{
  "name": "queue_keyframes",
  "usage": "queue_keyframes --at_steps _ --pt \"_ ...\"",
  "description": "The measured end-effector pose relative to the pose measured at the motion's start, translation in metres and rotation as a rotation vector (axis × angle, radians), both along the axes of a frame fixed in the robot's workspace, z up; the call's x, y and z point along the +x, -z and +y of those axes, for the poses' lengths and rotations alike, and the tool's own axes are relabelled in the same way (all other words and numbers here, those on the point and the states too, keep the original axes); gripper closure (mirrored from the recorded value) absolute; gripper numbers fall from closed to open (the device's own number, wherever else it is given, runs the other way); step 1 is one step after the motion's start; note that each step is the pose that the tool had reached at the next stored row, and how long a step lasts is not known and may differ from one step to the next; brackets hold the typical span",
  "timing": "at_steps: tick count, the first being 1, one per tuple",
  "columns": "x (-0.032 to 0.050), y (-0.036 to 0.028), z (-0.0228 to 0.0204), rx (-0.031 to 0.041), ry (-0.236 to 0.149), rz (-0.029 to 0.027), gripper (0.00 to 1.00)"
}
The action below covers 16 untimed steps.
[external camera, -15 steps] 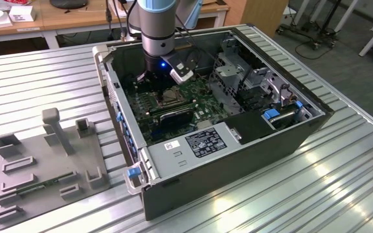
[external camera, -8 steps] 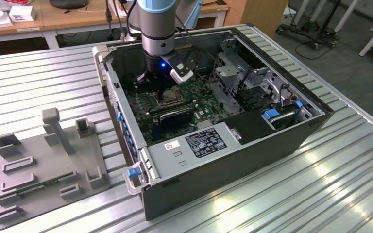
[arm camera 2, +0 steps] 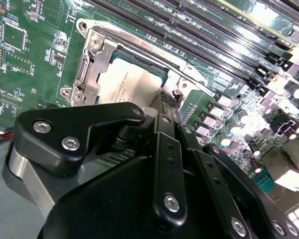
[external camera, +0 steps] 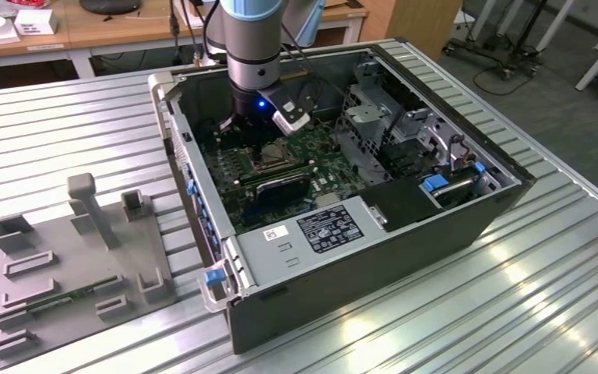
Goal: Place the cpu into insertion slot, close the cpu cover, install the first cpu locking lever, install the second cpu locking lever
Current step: 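Close the cpu cover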
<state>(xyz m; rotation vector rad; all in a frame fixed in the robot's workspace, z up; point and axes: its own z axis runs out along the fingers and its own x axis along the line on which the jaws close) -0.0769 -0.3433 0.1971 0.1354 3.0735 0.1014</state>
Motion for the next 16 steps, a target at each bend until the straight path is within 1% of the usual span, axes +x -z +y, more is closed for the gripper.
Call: queue_keyframes --at_steps 16 --pt "0.0 -0.0008 -0.0001 -0.0003 0.0 0.0002 0.89"
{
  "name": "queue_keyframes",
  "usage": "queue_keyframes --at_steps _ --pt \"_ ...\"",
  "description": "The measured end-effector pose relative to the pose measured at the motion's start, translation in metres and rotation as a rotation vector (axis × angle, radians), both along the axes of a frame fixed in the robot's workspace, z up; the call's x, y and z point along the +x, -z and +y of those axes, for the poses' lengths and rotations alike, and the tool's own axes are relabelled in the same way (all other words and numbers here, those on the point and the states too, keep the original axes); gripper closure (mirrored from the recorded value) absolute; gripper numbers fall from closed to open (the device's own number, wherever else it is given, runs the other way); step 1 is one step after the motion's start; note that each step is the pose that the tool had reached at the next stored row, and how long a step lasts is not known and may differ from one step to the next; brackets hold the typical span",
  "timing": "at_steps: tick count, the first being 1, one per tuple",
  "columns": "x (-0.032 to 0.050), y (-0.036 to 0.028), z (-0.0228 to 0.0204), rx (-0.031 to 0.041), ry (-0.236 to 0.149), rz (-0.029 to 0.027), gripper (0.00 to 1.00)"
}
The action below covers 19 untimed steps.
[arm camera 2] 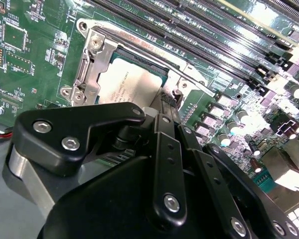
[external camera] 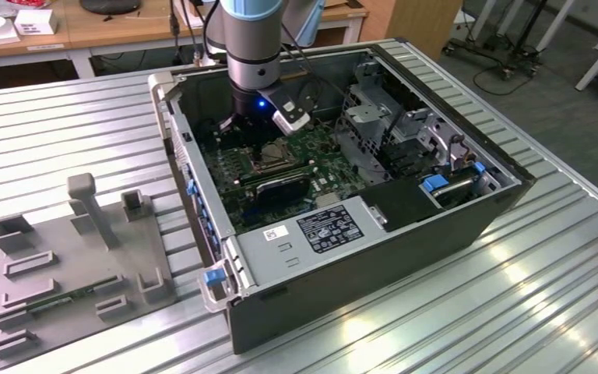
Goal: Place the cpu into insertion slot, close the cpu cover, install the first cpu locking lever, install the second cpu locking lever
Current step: 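Close the cpu cover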
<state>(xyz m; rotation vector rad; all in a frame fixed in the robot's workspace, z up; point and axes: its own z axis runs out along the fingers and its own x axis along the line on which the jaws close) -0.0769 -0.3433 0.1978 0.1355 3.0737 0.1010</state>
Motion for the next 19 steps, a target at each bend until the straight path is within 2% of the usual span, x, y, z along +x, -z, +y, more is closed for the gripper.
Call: queue_keyframes --at_steps 6,19 --pt "0.0 -0.0011 0.0 0.0002 0.0 -0.0002 0.89" --pt "0.0 -0.0109 0.0 -0.0001 0.0 0.0001 0.89"
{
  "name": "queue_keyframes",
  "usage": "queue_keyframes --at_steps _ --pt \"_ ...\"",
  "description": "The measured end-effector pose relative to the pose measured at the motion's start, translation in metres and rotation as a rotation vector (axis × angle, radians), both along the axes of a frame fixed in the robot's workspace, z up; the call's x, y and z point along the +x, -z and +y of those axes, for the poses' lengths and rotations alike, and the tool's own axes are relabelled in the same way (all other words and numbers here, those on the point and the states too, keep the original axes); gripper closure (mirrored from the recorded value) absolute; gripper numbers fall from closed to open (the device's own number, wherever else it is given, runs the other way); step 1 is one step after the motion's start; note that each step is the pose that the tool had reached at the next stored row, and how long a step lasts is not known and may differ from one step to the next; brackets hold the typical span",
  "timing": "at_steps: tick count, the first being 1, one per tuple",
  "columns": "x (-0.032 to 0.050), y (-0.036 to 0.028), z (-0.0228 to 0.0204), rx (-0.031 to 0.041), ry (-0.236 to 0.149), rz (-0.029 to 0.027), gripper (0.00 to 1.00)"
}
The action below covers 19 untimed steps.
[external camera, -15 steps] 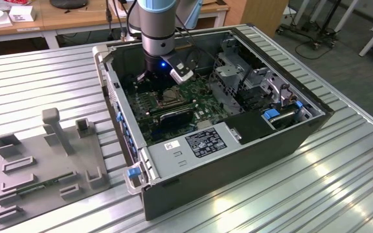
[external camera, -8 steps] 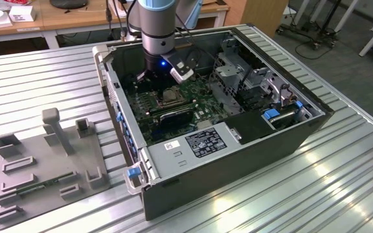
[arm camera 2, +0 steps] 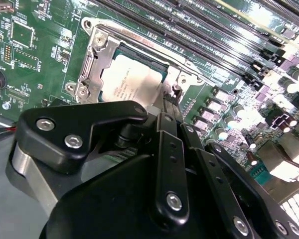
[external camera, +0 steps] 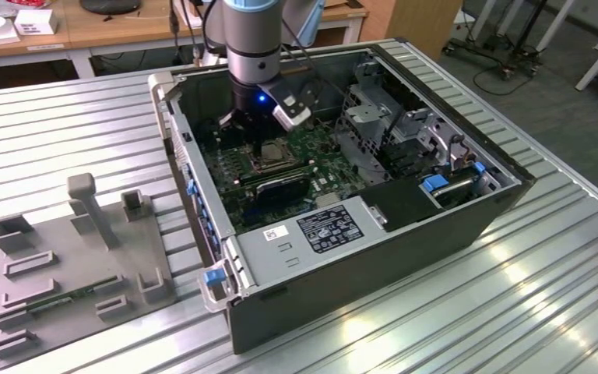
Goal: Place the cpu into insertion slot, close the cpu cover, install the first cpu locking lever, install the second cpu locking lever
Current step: 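Close the cpu cover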
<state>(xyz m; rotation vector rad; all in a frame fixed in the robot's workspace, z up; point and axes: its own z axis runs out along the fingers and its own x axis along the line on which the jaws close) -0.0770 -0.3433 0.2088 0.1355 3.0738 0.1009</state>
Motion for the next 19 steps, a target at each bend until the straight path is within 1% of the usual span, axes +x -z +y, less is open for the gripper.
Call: queue_keyframes --at_steps 10,17,19 --pt "0.0 -0.0105 0.0 0.0001 0.0 0.0 0.89" --pt "0.0002 -0.0109 0.0 0.0001 0.0 0.0 0.89" --pt "0.0019 -0.011 0.0 -0.0001 0.0 0.0001 0.89"
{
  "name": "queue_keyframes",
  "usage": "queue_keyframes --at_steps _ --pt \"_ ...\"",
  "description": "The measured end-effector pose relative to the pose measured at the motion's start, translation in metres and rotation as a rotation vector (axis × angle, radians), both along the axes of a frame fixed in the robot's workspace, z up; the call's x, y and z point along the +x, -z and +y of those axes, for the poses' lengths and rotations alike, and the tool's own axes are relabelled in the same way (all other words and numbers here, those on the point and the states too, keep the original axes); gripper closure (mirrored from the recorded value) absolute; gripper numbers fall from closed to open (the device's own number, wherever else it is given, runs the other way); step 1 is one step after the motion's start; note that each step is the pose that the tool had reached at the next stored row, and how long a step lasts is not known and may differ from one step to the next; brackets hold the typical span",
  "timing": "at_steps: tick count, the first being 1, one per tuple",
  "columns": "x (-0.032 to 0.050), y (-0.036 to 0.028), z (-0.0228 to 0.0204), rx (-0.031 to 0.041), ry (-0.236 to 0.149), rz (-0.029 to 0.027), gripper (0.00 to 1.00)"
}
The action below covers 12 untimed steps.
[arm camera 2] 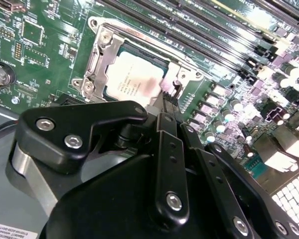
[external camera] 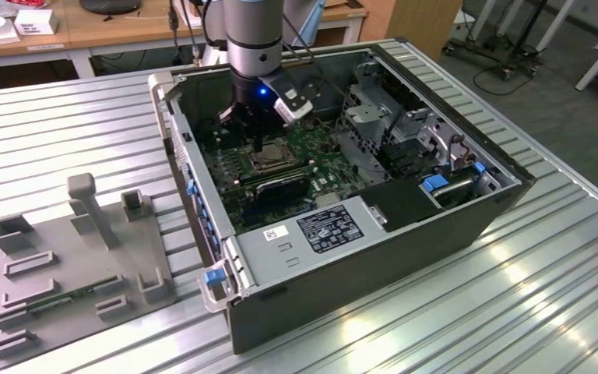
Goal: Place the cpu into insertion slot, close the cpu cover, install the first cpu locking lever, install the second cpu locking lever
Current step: 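Close the cpu cover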
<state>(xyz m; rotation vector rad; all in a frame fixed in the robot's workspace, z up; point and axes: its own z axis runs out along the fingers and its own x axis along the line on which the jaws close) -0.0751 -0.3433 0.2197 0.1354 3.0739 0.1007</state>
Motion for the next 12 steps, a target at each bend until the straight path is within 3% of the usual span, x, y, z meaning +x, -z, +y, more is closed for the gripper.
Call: queue_keyframes --at_steps 12 --pt "0.0208 0.0001 0.0 0.0002 0.0 -0.0001 0.89"
